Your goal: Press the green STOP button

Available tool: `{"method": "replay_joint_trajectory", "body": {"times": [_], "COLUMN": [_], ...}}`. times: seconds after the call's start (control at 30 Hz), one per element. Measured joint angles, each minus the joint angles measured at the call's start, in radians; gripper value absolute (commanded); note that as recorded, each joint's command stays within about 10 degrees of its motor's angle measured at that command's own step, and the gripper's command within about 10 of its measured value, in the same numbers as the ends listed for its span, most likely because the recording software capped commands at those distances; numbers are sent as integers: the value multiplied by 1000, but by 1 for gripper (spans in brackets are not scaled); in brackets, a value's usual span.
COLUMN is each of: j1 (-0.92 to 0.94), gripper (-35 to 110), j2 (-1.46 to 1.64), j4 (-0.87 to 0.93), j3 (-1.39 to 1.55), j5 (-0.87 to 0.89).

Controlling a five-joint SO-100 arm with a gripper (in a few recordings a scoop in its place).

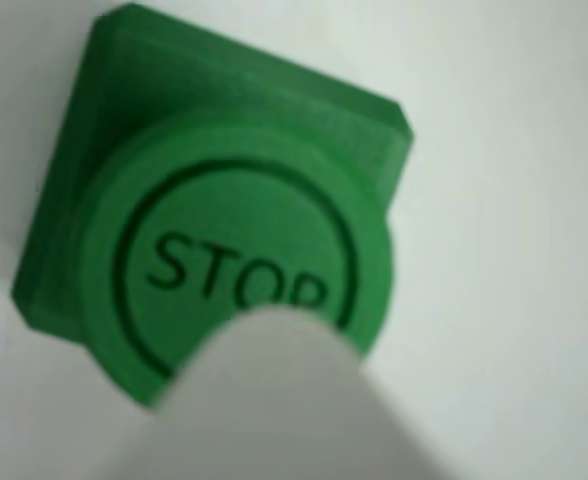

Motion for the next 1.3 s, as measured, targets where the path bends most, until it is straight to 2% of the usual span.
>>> {"method": "replay_joint_trajectory", "body": {"times": [1.3], "j1": [-25], "gripper": [0], "j2": [-140], "j4": [0], "j3": [-61], "j5": [28]}}
